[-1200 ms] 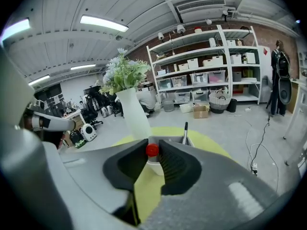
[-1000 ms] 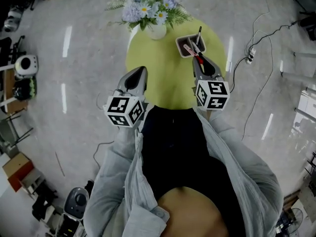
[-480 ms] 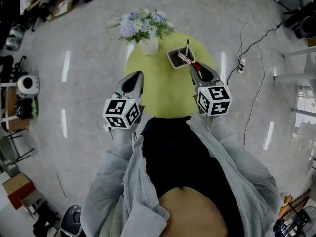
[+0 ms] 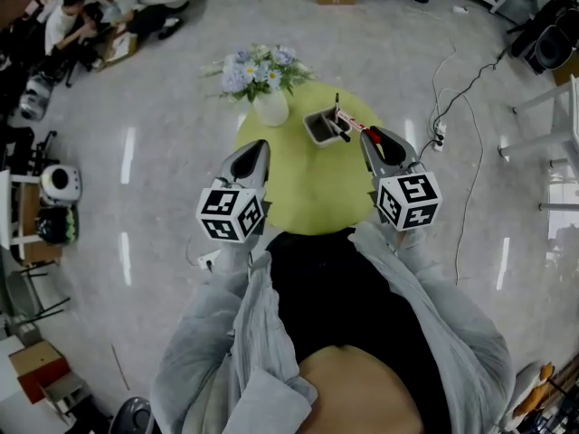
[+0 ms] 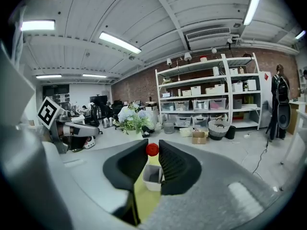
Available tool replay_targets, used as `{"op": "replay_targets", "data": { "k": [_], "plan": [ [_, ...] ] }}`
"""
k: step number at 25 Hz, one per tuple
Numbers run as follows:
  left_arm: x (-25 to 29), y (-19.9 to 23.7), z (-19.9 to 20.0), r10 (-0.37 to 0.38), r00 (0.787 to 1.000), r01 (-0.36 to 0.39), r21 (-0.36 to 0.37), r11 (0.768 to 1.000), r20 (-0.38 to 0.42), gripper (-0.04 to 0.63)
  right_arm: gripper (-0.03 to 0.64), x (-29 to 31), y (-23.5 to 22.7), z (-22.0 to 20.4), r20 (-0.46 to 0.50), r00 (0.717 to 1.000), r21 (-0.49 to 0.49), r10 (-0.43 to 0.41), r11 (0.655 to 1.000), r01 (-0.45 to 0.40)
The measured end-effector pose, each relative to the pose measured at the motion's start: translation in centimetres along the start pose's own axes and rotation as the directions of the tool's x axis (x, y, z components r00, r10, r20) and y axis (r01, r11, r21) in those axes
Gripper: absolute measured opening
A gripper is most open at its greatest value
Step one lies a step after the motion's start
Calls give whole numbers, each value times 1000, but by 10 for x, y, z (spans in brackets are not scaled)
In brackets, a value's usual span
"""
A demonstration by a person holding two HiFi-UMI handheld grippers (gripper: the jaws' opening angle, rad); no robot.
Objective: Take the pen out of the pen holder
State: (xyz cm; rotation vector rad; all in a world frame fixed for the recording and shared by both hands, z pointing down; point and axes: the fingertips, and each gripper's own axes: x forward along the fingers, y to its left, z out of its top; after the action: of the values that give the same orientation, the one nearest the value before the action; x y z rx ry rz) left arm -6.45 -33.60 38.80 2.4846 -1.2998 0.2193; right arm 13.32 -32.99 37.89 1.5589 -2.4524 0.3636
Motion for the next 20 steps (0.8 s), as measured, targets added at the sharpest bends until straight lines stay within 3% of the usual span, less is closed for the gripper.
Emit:
{"op": "replay_targets", "data": {
  "k": [20],
  "plan": [
    [14, -27, -4, -72, 997, 74, 63, 995, -41, 17, 71, -18, -12, -6, 29, 999, 8, -30, 1000, 30]
  ]
}}
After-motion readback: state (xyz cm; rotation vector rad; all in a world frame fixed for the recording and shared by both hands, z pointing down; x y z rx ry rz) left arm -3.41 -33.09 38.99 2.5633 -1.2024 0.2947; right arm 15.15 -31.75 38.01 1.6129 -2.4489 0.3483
